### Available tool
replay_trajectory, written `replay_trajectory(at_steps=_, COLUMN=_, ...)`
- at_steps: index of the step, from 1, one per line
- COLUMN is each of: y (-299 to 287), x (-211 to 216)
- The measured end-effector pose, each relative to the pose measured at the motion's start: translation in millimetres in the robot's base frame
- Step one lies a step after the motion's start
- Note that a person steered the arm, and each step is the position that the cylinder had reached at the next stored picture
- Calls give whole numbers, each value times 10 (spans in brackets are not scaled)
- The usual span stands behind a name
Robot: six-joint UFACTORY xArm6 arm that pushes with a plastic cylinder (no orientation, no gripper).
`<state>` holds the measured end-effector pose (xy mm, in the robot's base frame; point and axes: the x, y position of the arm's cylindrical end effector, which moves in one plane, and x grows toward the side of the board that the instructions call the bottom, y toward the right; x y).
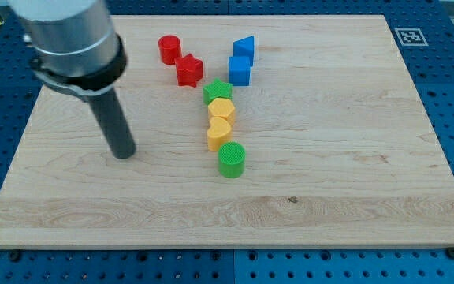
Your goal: Move the green circle to the right
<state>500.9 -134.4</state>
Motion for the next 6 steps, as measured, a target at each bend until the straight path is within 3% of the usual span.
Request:
replay_trajectory(at_steps=1, y=474, x=211)
replay_trajectory(at_steps=3, y=706, x=216)
replay_trajectory(at_steps=6, y=1961, x=343)
